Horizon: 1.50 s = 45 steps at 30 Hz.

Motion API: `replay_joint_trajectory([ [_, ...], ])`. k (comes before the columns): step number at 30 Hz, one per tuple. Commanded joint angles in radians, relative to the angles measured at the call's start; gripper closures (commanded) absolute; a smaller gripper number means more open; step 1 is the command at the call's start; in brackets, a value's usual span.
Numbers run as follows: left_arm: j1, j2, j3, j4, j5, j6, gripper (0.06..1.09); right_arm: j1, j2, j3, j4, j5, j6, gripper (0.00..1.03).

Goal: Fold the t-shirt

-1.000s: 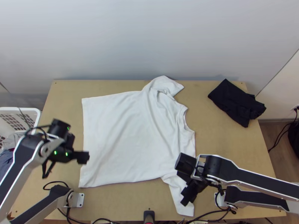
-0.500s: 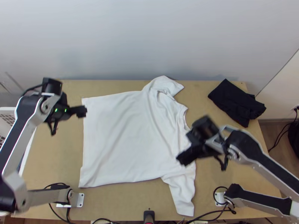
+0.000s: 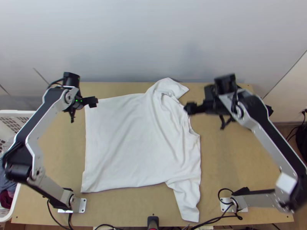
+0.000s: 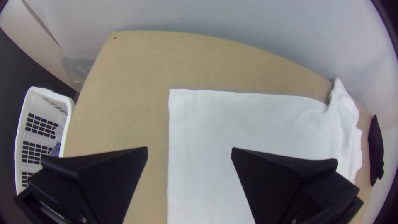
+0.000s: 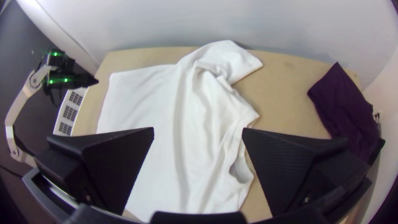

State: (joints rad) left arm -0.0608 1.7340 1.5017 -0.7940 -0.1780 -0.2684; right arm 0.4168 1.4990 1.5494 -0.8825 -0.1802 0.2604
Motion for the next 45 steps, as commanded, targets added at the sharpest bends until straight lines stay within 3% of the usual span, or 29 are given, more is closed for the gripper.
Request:
replay_joint_trajectory([
  [1,-0.008,0.147,0.014,0.122,-0.095,0.018,0.10,-0.119,0.242,0.232,0.050,0.035,0.005,0.04],
  [6,0.007,0.160,-0.077,0.369,-0.115,0.055,0.11,-0.162,0.362,0.368,0.048,0.041,-0.003,0.04],
  [17,0.022,0.299,0.003,0.368,-0.115,0.047,0.11,-0.174,0.599,0.598,0.048,0.047,0.028,0.04],
  [26,0.039,0.358,0.061,0.369,-0.118,0.054,0.13,-0.179,0.713,0.658,0.047,0.059,0.036,0.04],
  [30,0.035,0.372,0.081,0.371,-0.113,0.049,0.29,-0.187,0.762,0.696,0.043,0.059,0.060,0.04],
  [32,0.029,0.372,0.084,0.372,-0.112,0.051,0.41,-0.188,0.791,0.719,0.036,0.058,0.074,0.04],
  [35,0.024,0.372,0.083,0.392,-0.110,0.060,0.67,-0.187,0.817,0.721,0.033,0.058,0.074,0.04],
  [38,0.022,0.366,0.080,0.415,-0.112,0.075,1.00,-0.184,0.833,0.713,0.027,0.058,0.082,0.05],
  [45,0.021,0.340,0.069,0.429,-0.112,0.078,1.04,-0.184,0.859,0.719,0.027,0.054,0.092,0.05],
])
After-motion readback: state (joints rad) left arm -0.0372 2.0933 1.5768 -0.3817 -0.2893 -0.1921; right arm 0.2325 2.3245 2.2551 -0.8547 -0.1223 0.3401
